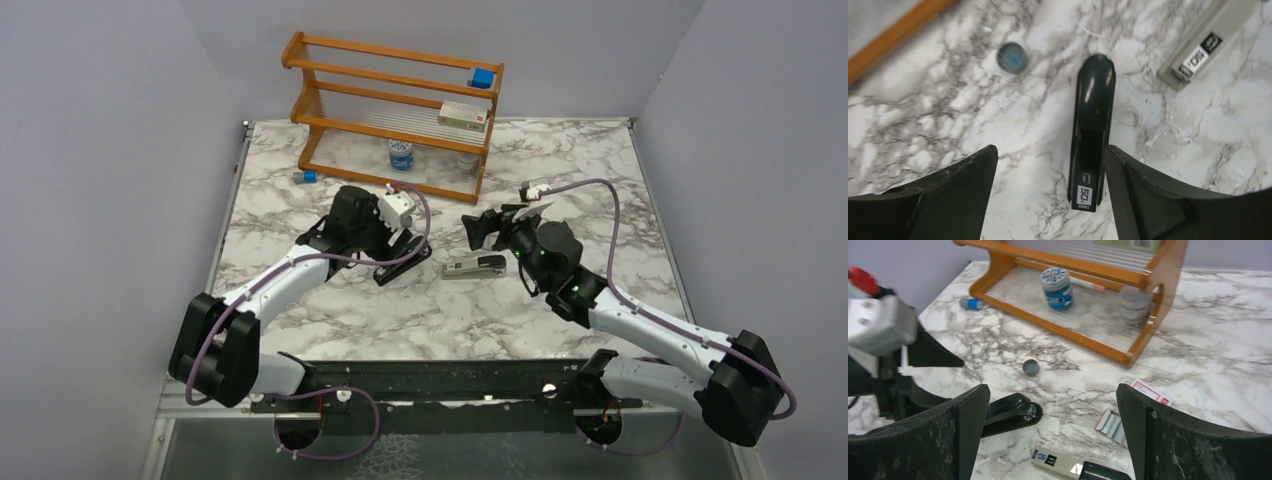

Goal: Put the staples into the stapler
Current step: Place the stapler at the center of the board, then reset both arms

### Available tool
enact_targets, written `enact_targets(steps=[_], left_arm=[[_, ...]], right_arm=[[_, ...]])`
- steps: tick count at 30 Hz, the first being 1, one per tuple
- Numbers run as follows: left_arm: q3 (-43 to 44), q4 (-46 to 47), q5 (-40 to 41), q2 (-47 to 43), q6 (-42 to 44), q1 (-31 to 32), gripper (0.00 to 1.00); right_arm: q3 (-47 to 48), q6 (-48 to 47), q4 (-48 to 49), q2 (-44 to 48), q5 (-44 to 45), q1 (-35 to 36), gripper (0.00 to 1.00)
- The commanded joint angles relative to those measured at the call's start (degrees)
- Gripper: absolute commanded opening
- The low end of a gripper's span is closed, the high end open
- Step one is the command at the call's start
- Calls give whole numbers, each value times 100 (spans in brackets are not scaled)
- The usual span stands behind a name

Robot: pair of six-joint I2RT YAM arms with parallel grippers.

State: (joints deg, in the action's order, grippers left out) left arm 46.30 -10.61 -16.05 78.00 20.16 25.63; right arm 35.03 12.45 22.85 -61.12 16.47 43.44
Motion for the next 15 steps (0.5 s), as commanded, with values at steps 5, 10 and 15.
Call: enact_targets(steps=[5,10,15], left_arm=[[-343,2240,1764,-1413,-1499,-40,88],[-860,2624,3277,-2197,-2403,-40,99],[-1473,2451,4676,-3004,-3165,-49,99]], right_arm=[[432,73,-1532,577,1970,-2,100],[221,-83,-1665,1202,2142,-2,100],[-145,-265,-1437,1771,2060,-2,100]])
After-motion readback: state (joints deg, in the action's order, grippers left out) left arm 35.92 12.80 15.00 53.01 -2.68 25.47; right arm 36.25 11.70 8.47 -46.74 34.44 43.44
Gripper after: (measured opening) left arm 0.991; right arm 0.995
